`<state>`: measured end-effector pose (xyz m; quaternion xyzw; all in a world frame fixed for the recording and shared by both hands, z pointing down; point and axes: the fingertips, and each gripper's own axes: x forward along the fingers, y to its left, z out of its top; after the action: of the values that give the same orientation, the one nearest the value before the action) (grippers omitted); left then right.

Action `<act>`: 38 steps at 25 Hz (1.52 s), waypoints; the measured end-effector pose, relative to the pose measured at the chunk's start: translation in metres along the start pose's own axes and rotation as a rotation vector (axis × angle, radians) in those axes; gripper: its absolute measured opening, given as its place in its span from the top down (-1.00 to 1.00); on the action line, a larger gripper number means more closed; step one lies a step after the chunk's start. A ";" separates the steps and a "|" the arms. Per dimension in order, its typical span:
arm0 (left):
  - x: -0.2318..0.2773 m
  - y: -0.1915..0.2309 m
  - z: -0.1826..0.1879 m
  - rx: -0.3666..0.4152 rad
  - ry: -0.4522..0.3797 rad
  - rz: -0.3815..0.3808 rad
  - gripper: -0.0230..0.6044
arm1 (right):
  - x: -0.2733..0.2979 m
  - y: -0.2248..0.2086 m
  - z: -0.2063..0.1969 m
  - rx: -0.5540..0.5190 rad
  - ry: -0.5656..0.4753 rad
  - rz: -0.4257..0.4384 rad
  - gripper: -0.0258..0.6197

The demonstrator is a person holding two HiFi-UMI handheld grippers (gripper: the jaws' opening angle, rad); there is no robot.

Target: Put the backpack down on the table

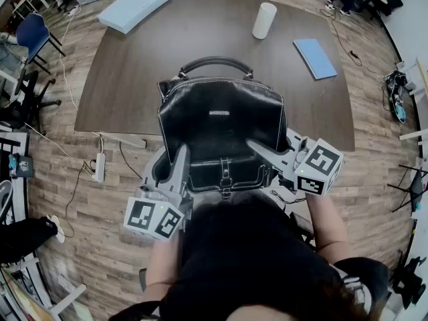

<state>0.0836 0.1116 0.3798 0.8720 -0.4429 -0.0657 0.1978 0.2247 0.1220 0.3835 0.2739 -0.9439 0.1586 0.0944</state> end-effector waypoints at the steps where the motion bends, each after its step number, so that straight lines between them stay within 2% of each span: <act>1: 0.001 -0.002 -0.001 -0.001 0.003 0.004 0.62 | -0.002 0.000 -0.001 0.002 0.001 0.000 0.73; 12: 0.042 -0.029 -0.008 0.006 0.006 0.074 0.63 | -0.027 -0.048 0.003 -0.009 -0.004 0.060 0.73; 22: 0.096 -0.052 -0.025 0.012 0.063 0.078 0.63 | -0.057 -0.099 -0.006 0.048 -0.012 0.054 0.73; 30: 0.106 -0.048 -0.022 0.010 0.079 0.097 0.64 | -0.054 -0.110 -0.005 0.065 -0.009 0.065 0.73; 35: 0.106 -0.043 -0.020 -0.031 0.098 0.055 0.64 | -0.051 -0.104 0.000 0.078 0.010 0.051 0.73; 38: 0.099 -0.034 -0.009 -0.046 0.073 0.035 0.65 | -0.041 -0.096 0.011 0.064 0.020 0.051 0.73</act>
<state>0.1710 0.0535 0.3803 0.8611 -0.4491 -0.0407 0.2348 0.3104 0.0611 0.3860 0.2512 -0.9440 0.1938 0.0911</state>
